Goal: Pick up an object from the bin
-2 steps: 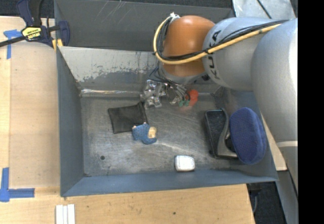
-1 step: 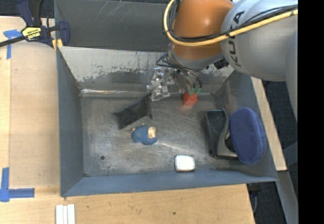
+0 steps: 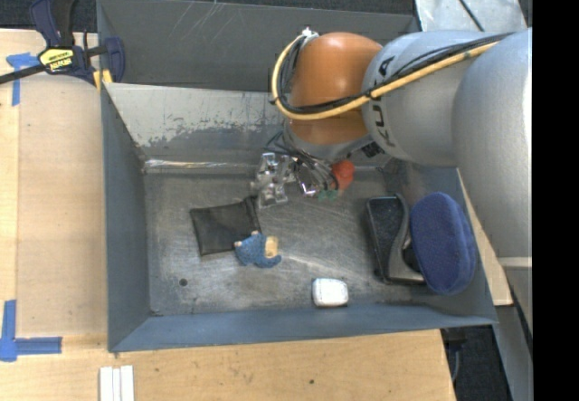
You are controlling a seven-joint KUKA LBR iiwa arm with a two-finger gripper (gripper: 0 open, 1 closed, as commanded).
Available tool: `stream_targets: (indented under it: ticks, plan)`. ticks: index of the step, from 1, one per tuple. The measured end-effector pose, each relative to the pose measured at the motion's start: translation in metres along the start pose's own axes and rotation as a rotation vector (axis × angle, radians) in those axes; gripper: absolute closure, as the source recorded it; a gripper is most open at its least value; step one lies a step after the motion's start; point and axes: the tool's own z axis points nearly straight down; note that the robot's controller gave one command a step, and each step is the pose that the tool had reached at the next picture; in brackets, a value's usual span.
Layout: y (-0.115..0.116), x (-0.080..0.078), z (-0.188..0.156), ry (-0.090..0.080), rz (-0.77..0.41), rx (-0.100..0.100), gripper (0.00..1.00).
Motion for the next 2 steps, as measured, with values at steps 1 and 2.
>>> stream_targets:
  ticks: [1, 2]
  plan:
    - [0.007, -0.005, -0.094, -0.017, -0.014, 0.001, 1.0]
    - [-0.011, -0.009, -0.189, -0.017, 0.005, 0.002, 1.0]
